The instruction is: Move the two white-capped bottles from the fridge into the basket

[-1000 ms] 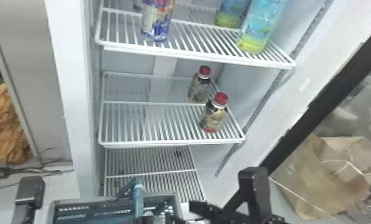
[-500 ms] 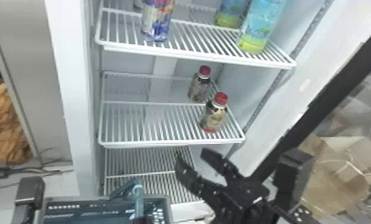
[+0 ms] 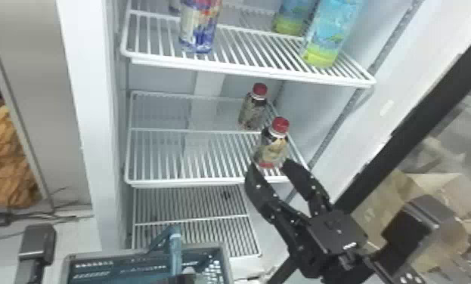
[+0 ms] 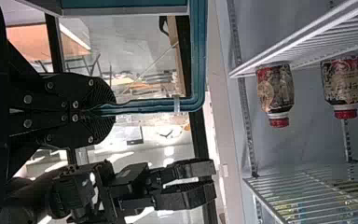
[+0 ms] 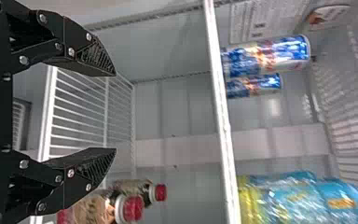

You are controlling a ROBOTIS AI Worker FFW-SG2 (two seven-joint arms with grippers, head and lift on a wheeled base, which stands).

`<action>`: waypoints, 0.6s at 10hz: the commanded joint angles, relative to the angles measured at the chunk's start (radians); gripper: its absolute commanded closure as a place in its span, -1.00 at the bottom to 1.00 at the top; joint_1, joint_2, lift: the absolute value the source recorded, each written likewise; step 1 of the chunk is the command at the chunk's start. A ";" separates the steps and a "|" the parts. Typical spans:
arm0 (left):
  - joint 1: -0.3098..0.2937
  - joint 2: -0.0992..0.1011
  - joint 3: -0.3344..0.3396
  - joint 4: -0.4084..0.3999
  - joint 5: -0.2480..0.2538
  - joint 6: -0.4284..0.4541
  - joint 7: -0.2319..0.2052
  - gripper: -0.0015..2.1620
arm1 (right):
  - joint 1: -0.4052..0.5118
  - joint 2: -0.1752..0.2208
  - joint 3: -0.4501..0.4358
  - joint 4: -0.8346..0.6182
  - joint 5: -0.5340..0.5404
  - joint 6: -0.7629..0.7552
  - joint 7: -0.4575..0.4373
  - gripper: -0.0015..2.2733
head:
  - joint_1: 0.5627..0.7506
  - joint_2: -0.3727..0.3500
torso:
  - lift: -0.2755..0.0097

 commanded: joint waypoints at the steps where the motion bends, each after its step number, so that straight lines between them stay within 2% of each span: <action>1: 0.000 -0.001 0.001 0.000 0.000 0.000 0.000 0.07 | 0.016 0.004 0.006 0.009 0.016 -0.064 -0.024 -0.54 | 0.41 -0.94 | -0.89; 6: 0.010 -0.002 0.005 0.000 0.000 0.000 0.000 0.07 | 0.026 0.024 0.010 0.102 0.109 -0.204 -0.099 -0.54 | 0.41 -0.94 | -0.89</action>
